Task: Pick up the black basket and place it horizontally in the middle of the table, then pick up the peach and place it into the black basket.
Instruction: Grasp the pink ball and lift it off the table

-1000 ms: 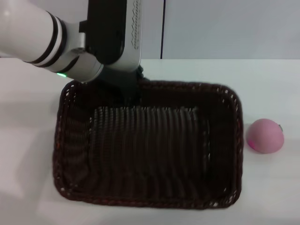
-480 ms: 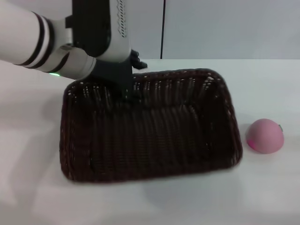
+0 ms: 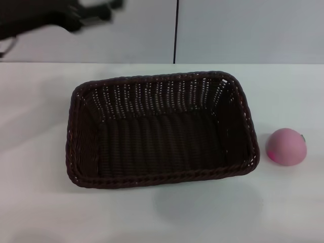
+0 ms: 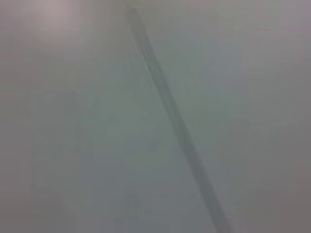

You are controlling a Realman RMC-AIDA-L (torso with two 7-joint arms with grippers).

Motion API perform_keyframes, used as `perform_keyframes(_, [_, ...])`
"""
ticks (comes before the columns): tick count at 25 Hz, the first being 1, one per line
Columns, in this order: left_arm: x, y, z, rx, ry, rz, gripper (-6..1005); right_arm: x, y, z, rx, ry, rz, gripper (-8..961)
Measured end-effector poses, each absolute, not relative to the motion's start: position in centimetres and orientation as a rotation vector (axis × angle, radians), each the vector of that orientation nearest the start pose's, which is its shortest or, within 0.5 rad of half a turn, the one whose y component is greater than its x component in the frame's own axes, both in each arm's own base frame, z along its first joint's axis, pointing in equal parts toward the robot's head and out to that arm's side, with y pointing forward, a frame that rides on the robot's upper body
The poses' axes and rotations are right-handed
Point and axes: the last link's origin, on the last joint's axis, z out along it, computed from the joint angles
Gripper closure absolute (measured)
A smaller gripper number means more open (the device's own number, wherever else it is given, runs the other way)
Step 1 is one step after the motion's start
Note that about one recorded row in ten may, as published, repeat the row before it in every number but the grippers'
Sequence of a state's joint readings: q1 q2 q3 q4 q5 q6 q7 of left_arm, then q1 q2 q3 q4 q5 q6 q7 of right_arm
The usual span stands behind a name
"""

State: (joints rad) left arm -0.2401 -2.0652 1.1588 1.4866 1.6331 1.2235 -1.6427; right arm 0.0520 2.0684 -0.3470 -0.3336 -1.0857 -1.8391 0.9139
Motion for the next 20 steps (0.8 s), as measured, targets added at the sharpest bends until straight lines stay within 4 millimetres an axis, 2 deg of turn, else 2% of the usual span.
perform_keyframes(1, [-16.6, 33.9, 8.6, -2.414, -0.146, -0.659, 249, 37.3, 17.5, 11.1, -1.388, 0.462, 1.205, 246])
perform_keyframes(3, [-19.7, 32.8, 10.4, -2.251, -0.276, -0.936, 249, 37.2, 18.6, 13.0, -1.581, 0.575, 1.19, 247])
perform_keyframes(4, [-21.9, 31.8, 10.9, -2.145, -0.312, -1.041, 249, 37.1, 18.9, 13.6, -1.635, 0.622, 1.174, 247])
perform_keyframes(5, [-22.8, 31.3, 11.0, -2.104, -0.326, -1.072, 249, 36.6, 20.2, 15.7, -1.777, 0.808, 1.124, 247])
perform_keyframes(6, [-23.2, 31.1, 10.9, -2.09, -0.333, -1.077, 249, 36.6, 20.2, 15.7, -1.777, 0.808, 1.124, 247])
perform_keyframes(8, [-25.2, 30.1, 10.6, -2.013, -0.378, -1.133, 249, 35.6, 21.4, 17.4, -1.886, 0.948, 1.034, 248])
perform_keyframes(10, [-27.2, 29.1, 9.9, -1.97, -0.441, -1.175, 249, 33.8, 23.1, 19.1, -2.013, 1.159, 0.85, 248])
perform_keyframes(11, [-27.2, 29.1, 9.9, -1.97, -0.441, -1.175, 249, 33.8, 23.1, 19.1, -2.013, 1.159, 0.85, 248])
perform_keyframes(15, [-28.8, 28.1, 8.6, -1.955, -0.487, -1.182, 248, 32.1, 25.5, 19.2, -2.152, 1.461, 0.549, 249])
perform_keyframes(16, [-28.8, 28.1, 8.6, -1.955, -0.487, -1.182, 248, 31.8, 26.3, 18.8, -2.185, 1.554, 0.43, 249])
perform_keyframes(19, [-29.3, 27.8, 8.1, -1.952, -0.508, -1.182, 248, 31.4, 28.1, 17.4, -2.225, 1.669, 0.209, 250])
perform_keyframes(20, [-29.4, 27.7, 8.0, -1.952, -0.513, -1.184, 248, 31.0, 29.2, 16.1, -2.251, 1.7, 0.097, 250])
